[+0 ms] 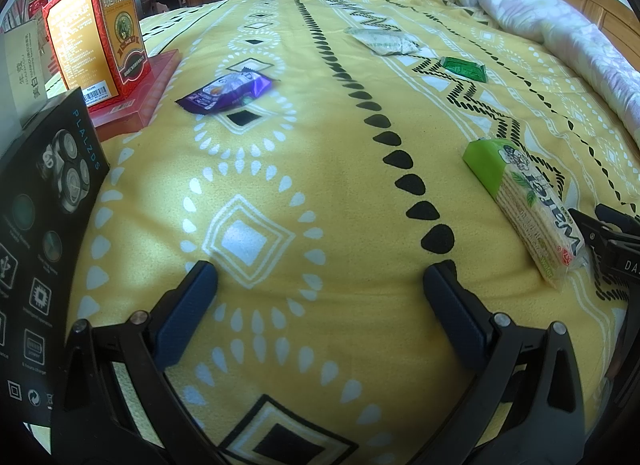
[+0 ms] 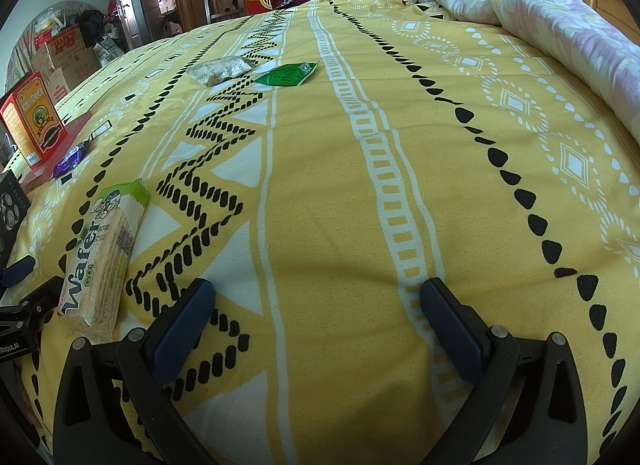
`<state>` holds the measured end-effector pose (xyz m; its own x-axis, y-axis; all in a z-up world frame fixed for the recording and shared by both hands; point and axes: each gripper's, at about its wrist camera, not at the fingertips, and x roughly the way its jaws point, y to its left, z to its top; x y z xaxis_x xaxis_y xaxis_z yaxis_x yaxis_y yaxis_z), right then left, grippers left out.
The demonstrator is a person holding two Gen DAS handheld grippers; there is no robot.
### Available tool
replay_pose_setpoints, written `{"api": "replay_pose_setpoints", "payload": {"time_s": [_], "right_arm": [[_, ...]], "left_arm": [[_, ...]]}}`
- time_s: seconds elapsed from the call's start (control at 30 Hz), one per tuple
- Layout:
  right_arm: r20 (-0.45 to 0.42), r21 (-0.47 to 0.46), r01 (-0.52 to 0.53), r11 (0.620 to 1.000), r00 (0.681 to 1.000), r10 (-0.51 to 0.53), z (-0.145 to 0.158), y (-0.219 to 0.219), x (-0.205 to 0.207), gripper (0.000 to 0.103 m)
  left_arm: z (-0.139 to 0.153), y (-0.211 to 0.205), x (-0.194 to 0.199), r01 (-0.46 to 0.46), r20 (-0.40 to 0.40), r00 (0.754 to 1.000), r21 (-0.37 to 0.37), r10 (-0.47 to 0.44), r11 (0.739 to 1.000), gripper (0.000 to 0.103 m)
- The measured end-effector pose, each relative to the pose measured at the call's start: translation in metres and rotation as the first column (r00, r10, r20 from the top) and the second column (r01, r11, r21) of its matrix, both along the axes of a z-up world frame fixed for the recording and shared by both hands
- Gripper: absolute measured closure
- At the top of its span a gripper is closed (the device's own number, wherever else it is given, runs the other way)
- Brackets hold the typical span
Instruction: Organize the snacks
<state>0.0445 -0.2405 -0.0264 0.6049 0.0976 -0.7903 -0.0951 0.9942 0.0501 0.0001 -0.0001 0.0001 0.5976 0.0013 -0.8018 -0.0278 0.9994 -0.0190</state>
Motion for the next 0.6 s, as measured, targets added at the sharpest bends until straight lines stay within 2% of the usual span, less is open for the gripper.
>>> {"api": "replay_pose_setpoints", "payload": {"time_s": [0.17, 0.27, 0.37, 0.5, 0.6], "right_arm": [[-0.012, -0.030, 0.001, 1.000, 1.000, -0.001, 0.000, 0.004, 0.000, 0.000], [-0.078, -0.053, -0.027, 0.998, 0.997, 0.023, 0.006, 0.005, 0.008, 0.000], [-0.101, -0.040, -0.060, 0.997, 0.993, 0.055, 0.018, 0.006, 0.006, 0.002], [0.010, -0.011, -0.067, 0.998, 0.998, 0.067, 0.060, 0.006, -0.030, 0.002], [0.081, 0.023, -0.077, 0.997, 0.994, 0.075, 0.092, 0.010, -0.061, 0.001]], "left_arm": [[0.005, 0.000, -0.001, 0.002, -0.015, 1.000, 0.013, -0.002, 1.000, 0.000], [0.010, -0.002, -0.001, 0.005, -0.037, 0.999, 0.022, -0.004, 1.000, 0.000], [0.032, -0.002, -0.013, 0.007, 0.014, 1.000, -0.006, -0.007, 1.000, 0.000], [0.068, -0.003, -0.035, 0.019, 0.089, 0.996, -0.044, -0.015, 0.999, 0.000], [0.093, -0.004, -0.053, 0.010, 0.134, 0.991, -0.003, -0.009, 1.000, 0.000]]}}
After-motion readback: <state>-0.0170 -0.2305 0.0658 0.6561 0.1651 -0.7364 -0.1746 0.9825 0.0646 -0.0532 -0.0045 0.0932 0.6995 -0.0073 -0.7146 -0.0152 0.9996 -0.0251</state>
